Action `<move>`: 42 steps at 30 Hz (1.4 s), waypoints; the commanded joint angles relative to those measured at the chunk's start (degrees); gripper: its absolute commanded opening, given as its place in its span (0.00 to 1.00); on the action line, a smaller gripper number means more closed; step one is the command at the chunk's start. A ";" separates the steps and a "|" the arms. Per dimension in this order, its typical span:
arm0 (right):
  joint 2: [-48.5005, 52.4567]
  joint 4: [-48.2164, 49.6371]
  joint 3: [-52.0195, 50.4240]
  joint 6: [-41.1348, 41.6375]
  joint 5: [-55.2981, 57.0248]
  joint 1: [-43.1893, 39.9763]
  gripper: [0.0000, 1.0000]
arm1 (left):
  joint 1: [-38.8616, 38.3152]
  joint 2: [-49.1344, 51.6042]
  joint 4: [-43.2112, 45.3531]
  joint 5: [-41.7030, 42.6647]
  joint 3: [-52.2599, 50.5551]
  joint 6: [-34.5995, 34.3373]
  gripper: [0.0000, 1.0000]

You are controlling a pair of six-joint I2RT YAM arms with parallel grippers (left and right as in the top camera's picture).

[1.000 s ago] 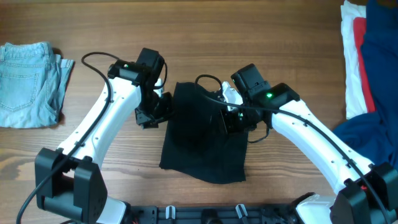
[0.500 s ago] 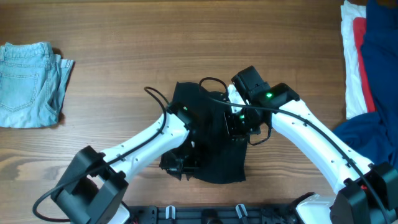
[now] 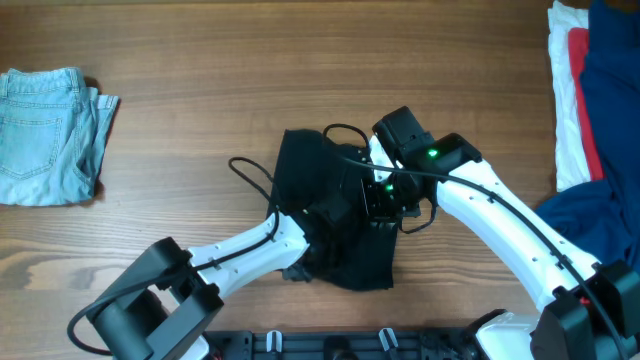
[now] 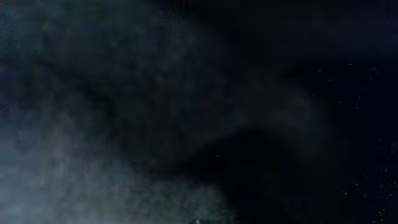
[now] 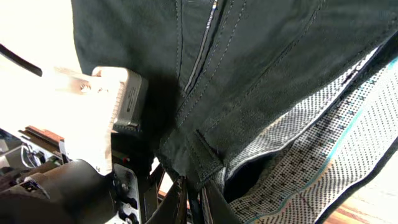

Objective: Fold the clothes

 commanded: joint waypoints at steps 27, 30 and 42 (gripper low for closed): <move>8.46 6.12 -4.81 -3.89 -15.10 5.20 0.04 | 12.15 0.26 15.32 -6.80 -0.46 0.02 0.37; 8.46 4.55 -4.83 -3.96 -15.32 5.38 0.04 | 11.21 0.26 15.32 -6.62 -0.81 0.02 0.37; 2.32 -5.95 -4.28 -4.70 -6.10 5.42 0.31 | 20.74 -16.09 13.42 3.89 -0.79 6.78 0.43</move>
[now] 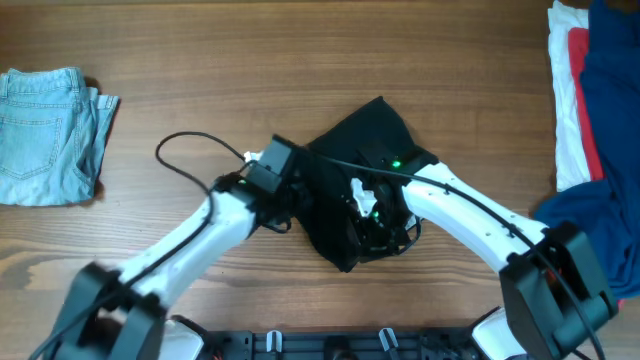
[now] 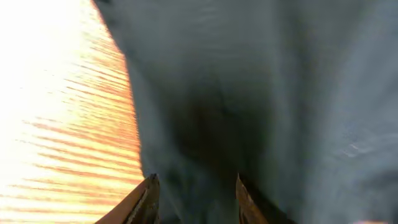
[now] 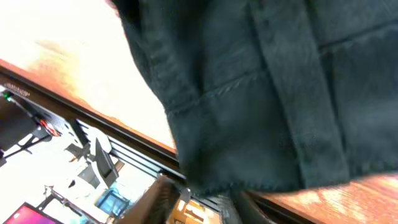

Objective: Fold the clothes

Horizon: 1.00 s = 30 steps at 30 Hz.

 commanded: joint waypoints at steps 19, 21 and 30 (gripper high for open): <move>-22.99 3.15 2.62 7.02 16.50 0.02 0.70 | 0.48 19.12 13.64 19.50 -0.31 1.33 0.14; -22.99 3.13 2.62 7.04 16.87 0.02 0.70 | 5.51 14.14 9.40 15.54 -0.17 7.48 0.04; -22.99 3.10 2.62 7.08 16.87 0.02 0.70 | 40.74 -6.95 -0.07 -7.37 10.75 42.25 0.04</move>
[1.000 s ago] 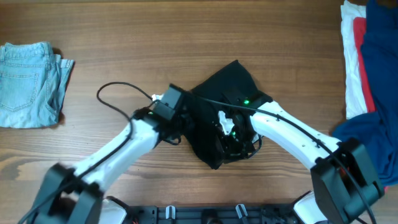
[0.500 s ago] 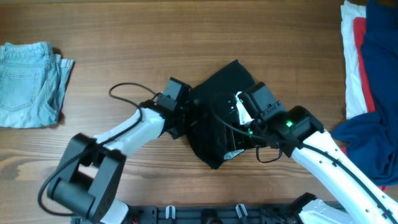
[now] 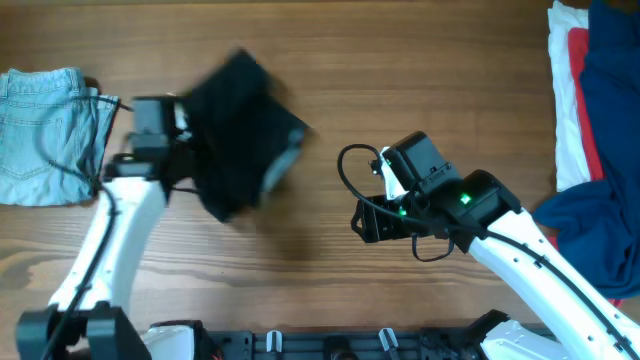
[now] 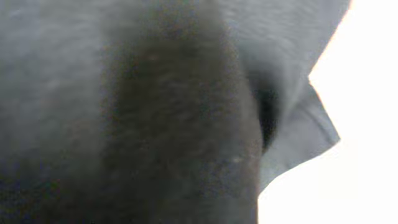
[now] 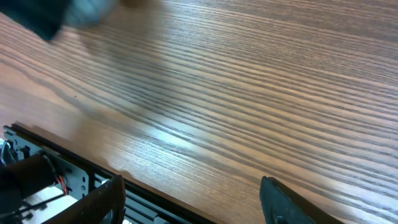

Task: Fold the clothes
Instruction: 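Carry the folded shorts with the left gripper to the table's left edge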

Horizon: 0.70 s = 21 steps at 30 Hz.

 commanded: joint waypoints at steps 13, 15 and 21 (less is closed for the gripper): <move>-0.15 -0.04 0.92 0.39 0.92 0.02 0.70 | 25.94 6.19 25.83 -6.27 4.52 11.67 0.16; -0.15 -0.04 0.92 0.37 0.92 0.02 0.70 | 27.78 9.14 28.87 -6.27 4.52 11.69 0.17; -0.15 0.20 0.92 0.85 0.94 0.02 0.69 | 33.94 11.15 34.84 -6.25 4.52 11.43 0.16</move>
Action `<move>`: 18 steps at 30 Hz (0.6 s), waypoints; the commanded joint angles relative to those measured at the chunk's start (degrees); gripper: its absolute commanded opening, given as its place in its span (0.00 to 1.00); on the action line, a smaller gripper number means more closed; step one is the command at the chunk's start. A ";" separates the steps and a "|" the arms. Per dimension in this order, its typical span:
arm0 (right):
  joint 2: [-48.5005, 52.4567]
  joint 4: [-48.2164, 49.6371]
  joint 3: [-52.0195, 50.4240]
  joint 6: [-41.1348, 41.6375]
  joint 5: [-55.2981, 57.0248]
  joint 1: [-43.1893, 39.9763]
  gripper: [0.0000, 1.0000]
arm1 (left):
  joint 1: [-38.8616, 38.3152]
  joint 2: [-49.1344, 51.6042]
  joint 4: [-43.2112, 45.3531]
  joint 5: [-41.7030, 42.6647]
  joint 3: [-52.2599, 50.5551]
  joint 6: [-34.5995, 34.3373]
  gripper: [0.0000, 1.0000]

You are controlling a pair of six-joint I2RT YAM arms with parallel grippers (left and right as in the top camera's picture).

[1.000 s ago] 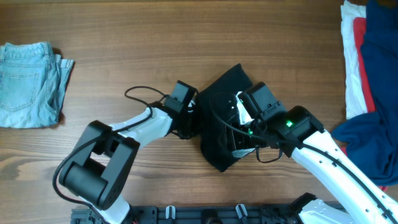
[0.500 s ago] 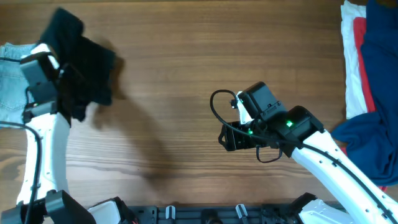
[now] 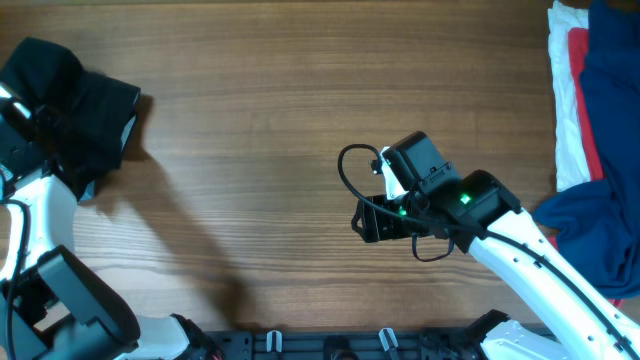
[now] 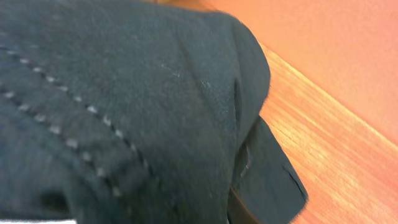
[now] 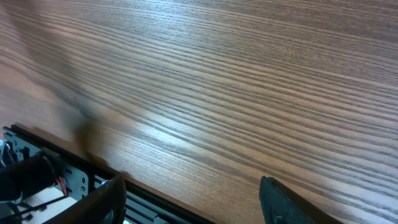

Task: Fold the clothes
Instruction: 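Carry the folded shorts with the left gripper to the table's left edge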

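Observation:
A black garment (image 3: pixel 75 105) hangs bunched at the table's far left edge, casting a shadow on the wood below it. It fills the left wrist view (image 4: pixel 124 112), where only a sliver of one finger (image 4: pixel 239 208) shows at its edge. My left arm (image 3: pixel 25 215) reaches up to it, and the left gripper is buried in the cloth, shut on it. My right gripper (image 5: pixel 193 205) stands open low over bare wood near the front edge, right of centre (image 3: pixel 365 222), with nothing between its fingers.
A pile of white, red and blue clothes (image 3: pixel 590 120) lies along the right edge. The right arm (image 3: pixel 500 240) runs from the front right corner. A black rail (image 3: pixel 330 345) borders the table's front edge.
My left gripper has carried the black garment from left of centre to the far left edge, where it now covers the folded jeans. The right arm has not moved.
Both grippers were at the black garment near the table's middle, the right one shut on its hem. Then both still worked on it there. Later the left gripper held it alone toward the left while the right stood open, and now it hangs over the jeans' spot.

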 commanded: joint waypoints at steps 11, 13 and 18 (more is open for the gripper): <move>-0.04 0.94 0.92 1.60 -0.61 0.02 0.69 | 11.69 4.39 5.35 -0.83 1.31 0.46 1.00; -0.04 0.55 0.92 1.55 -0.98 0.02 0.69 | 15.76 5.01 3.34 -0.85 1.31 -1.97 1.00; -0.04 -0.48 0.90 0.83 -0.98 0.02 0.70 | 20.26 3.04 -0.59 11.87 1.36 -7.32 1.00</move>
